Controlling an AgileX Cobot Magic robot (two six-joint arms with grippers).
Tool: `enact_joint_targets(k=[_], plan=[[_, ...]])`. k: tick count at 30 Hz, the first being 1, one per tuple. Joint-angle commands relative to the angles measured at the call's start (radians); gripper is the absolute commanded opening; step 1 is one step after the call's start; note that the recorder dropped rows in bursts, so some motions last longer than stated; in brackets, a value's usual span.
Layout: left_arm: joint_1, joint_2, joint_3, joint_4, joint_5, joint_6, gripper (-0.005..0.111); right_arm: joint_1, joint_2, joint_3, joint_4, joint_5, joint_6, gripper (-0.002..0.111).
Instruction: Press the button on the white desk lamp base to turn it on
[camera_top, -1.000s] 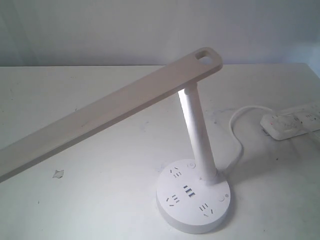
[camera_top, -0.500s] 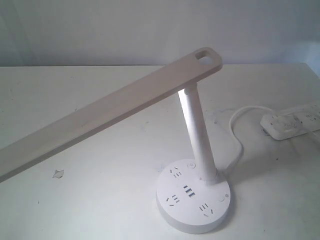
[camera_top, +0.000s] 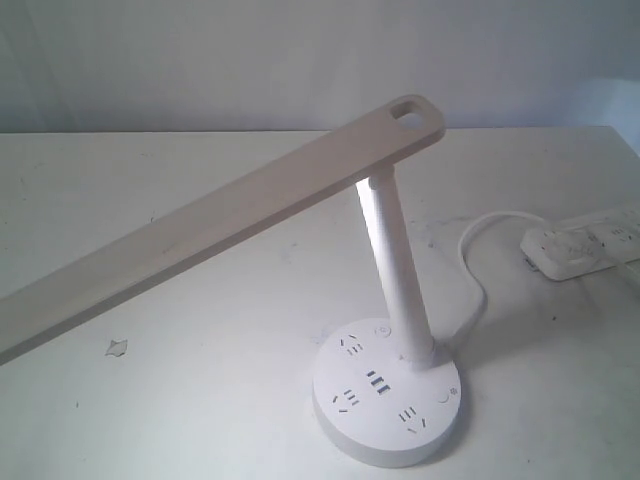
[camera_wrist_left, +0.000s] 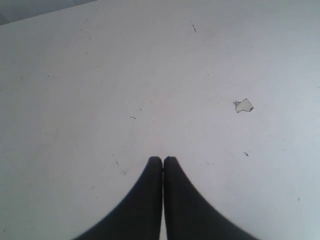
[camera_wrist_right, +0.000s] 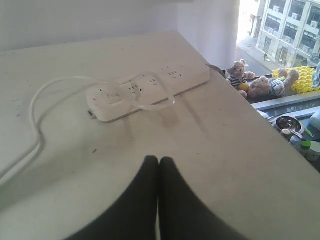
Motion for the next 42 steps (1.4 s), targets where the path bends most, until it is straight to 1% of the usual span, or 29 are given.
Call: enact_joint_targets(k=[1,8,19,42], plan=[[-0.009,-0.004,0.003,-0.006,0.001,-0.003,0.0,-0.01,-0.004,0.004,0.004,0.003,-0.001,0.0],[-0.009,-0.004,0.003,-0.006,0.001,-0.003,0.0,-0.003,-0.004,0.004,0.004,0.003,-0.002,0.0],[-0.009,-0.004,0.003,-0.006,0.001,-0.003,0.0,0.114,-0.004,0.004,0.004,0.003,-0.002,0.0],[-0.009,-0.004,0.003,-0.006,0.001,-0.003,0.0,0.119,-0.004,0.004,0.004,0.003,-0.002,0.0]])
